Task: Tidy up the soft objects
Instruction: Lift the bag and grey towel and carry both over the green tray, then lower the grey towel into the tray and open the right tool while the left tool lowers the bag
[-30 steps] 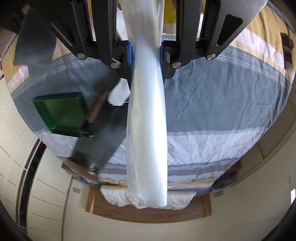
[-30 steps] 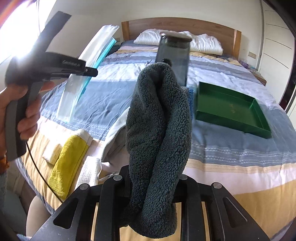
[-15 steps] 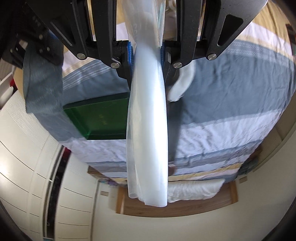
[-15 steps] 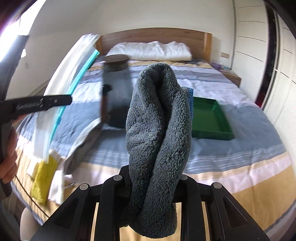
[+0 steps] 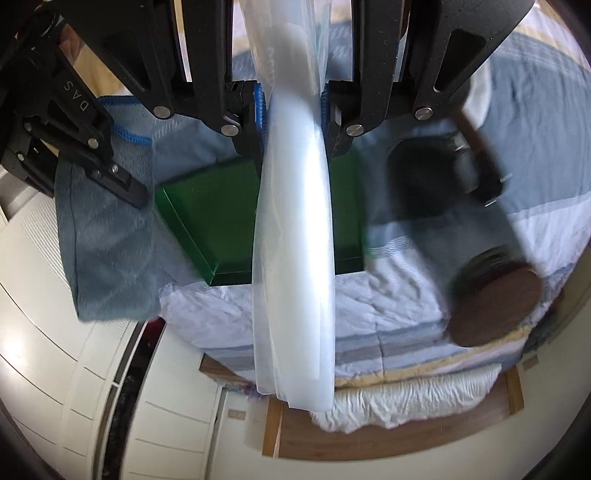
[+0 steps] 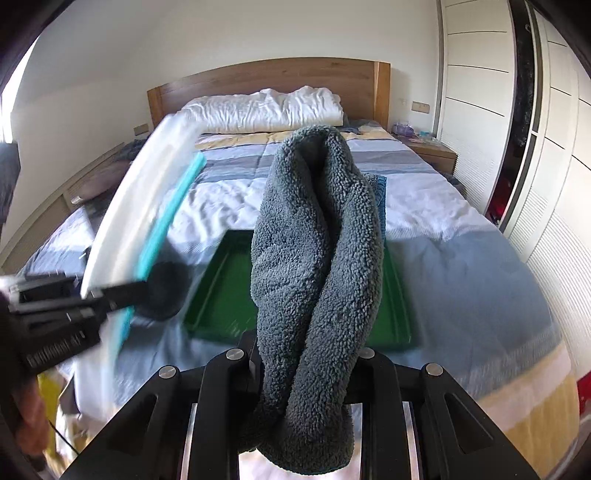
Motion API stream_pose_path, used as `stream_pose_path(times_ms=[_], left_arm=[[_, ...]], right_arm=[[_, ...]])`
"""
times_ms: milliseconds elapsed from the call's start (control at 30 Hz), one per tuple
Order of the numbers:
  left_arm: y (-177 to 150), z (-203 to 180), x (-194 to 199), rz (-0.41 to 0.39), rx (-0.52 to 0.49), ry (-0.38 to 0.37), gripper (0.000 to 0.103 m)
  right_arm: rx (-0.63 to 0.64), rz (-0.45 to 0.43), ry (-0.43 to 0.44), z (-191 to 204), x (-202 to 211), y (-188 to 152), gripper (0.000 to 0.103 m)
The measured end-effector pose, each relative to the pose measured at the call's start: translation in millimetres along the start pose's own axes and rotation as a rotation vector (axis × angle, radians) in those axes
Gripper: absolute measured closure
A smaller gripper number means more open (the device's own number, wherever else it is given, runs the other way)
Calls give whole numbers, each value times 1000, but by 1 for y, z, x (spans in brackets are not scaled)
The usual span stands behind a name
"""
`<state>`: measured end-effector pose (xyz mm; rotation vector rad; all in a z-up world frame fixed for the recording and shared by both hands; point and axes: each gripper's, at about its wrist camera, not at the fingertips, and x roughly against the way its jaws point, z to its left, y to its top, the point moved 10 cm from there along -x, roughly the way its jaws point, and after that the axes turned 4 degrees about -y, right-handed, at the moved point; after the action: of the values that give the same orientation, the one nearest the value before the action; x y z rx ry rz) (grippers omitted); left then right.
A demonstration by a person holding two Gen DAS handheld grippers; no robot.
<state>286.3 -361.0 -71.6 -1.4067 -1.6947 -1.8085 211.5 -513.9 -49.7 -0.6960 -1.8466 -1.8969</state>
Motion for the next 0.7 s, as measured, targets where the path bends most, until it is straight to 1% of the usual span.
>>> stream_pose_path(times_ms=[167,267,400,500,633,700], left_arm=[[30,11,-51,43,67,21,85],[44,14,-78,62,77,46,85],[45,22,-113,110,107,62,85],[40,23,-132,130,107,78,85],[39,25,-153,155,102,98,84],[33,26,-158,172,108,101,81]], right_arm=[[14,45,-15,-9,-66,32,80],[3,79,-20,-8,-108,47,80],[-14,138,-28,-9,-165,60,80],[-18,163,-33,-7,-192,66,80],[-30,196,-29,-6,-216,62,79],[-34,213,-27,-7,-226,63,77]])
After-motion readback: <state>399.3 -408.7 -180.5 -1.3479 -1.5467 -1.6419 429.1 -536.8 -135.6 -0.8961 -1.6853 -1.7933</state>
